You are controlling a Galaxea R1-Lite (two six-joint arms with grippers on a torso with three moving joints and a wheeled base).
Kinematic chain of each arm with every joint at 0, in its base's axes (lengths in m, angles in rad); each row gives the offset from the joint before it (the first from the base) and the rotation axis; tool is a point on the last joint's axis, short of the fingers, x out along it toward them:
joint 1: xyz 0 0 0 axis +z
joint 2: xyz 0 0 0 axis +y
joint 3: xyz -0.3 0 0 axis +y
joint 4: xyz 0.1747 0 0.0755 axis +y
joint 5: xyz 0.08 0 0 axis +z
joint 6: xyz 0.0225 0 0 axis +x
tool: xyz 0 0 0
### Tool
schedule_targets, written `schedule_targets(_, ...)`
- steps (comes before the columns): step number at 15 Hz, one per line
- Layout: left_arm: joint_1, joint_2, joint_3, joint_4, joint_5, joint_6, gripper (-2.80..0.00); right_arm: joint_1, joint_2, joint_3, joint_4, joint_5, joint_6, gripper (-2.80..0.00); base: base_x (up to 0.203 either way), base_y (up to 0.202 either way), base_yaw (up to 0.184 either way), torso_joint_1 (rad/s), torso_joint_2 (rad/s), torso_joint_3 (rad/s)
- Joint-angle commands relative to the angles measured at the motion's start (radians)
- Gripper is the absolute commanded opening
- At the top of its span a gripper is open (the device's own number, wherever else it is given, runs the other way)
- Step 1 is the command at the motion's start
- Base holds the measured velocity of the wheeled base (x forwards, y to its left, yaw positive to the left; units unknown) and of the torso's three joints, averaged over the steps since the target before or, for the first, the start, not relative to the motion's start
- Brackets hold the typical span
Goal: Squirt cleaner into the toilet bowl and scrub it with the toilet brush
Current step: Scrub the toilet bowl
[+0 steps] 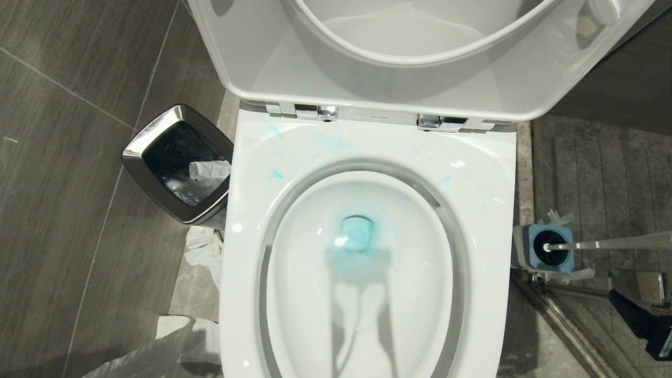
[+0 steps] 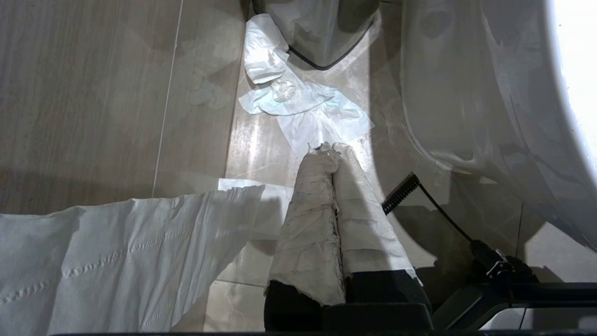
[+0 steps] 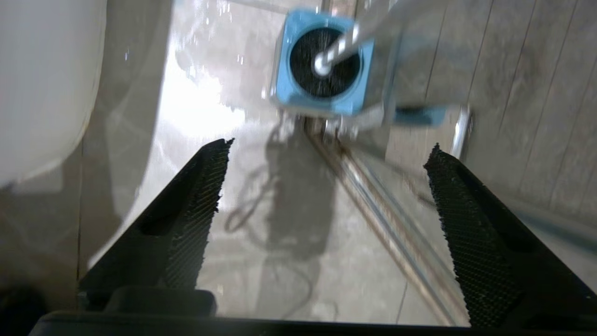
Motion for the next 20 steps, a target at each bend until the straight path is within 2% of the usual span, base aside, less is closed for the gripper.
schedule_targets(1, 0.001, -0.001, 0.006, 0.0, 0.001, 0.0, -2.8, -0.001, 0.12, 0.0, -0.078, 0.001, 0.0, 0.0, 0.0, 0.0, 0.0, 0.0, 0.0, 0.0)
schedule_targets(7, 0.001, 0.001, 0.006, 0.0, 0.001, 0.0, -2.8, -0.058, 0.301, -0.057, -0.221, 0.001, -0.003, 0.0, 0.0, 0.0, 0.0, 0.0, 0.0, 0.0)
schedule_targets(14, 0.001, -0.001, 0.006, 0.0, 0.001, 0.0, -2.8, -0.058, 0.44, -0.199, -0.302, 0.013, -0.052, 0.0, 0.0, 0.0, 0.0, 0.0, 0.0, 0.0)
schedule_targets(17, 0.001, -0.001, 0.006, 0.0, 0.001, 0.0, -2.8, -0.059, 0.464, -0.26, -0.306, 0.075, -0.085, 0.0, 0.0, 0.0, 0.0, 0.0, 0.0, 0.0)
schedule_targets(20, 0.001, -0.001, 0.006, 0.0, 0.001, 0.0, -2.8, -0.057, 0.49, -0.265, -0.35, 0.088, -0.102, 0.0, 0.0, 0.0, 0.0, 0.0, 0.0, 0.0)
